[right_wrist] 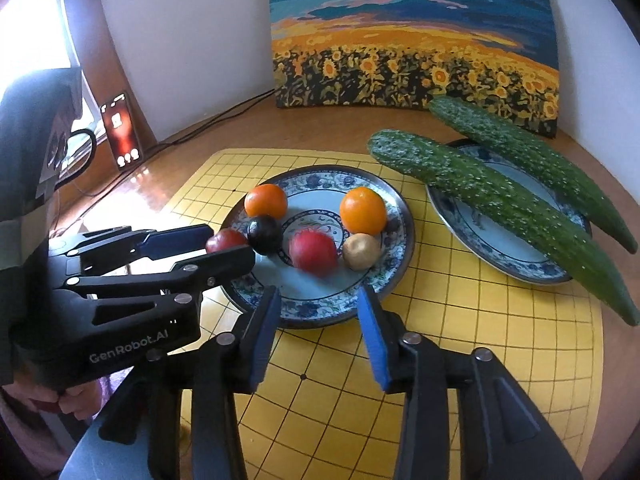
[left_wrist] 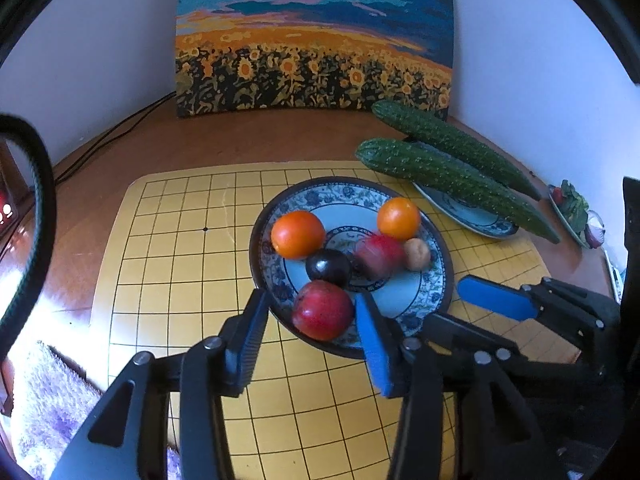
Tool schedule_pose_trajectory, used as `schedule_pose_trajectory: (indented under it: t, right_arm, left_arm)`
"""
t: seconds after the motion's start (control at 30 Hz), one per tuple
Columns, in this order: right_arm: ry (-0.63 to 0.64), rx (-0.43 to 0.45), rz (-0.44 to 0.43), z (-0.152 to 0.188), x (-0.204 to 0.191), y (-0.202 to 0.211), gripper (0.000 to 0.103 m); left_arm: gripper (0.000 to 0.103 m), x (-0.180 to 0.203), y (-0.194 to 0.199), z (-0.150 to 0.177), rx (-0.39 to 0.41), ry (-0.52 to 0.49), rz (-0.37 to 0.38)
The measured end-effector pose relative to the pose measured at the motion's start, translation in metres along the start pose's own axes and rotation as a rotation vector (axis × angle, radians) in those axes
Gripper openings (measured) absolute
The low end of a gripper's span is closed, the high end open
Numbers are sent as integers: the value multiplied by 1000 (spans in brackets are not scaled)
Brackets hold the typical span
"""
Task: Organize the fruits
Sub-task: 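Place the apple with the left tool on the plate while the right tool places its apple, then withdraw both open tools from the plate toward the potatoes on the towel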
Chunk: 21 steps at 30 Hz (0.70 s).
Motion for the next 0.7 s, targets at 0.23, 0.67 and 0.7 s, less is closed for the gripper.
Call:
schedule_pose_trajectory:
  t: [0.23,0.67,0.7]
  right_arm:
    - [-23,-2,1,9,4,17,42]
    - [-59,5,2,37,0,52,43]
    - [-62,5,1,39,0,54,42]
  left_arm:
    - [48,4,16,9,1,20,20]
    - [48,10,56,38,4,52,36]
    - [48,11,57,41,2,56,41]
Point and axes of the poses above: each gripper's, at about its wrist camera, not at the fingertips, and y roughly against the way its jaws point, x to its right, z to its underside, the point moved 5 cm from there along -y, roughly the way its jaws point, and after that the axes turned 9 degrees about z, right-handed, at the moved point
